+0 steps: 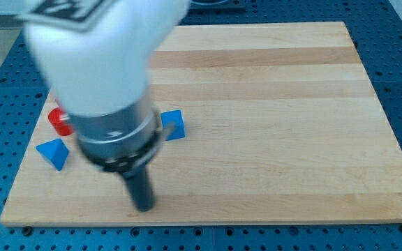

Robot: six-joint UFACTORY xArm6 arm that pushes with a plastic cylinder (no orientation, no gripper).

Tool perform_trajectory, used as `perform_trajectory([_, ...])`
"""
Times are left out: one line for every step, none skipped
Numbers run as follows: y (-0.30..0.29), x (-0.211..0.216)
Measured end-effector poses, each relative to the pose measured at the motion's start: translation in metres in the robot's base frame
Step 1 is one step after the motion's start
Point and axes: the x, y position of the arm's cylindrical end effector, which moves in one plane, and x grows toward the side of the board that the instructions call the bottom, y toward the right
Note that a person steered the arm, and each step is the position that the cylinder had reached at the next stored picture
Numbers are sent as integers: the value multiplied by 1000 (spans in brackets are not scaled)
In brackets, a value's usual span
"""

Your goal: Push blue triangle to the diagonal bottom left of the blue cube

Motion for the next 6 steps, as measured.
perform_trajectory([-75, 0])
perform_trajectory([-138, -2])
perform_trajectory([-172, -26])
perform_trajectory([-176, -55])
perform_trajectory([-166, -78])
perform_trajectory([-135, -95])
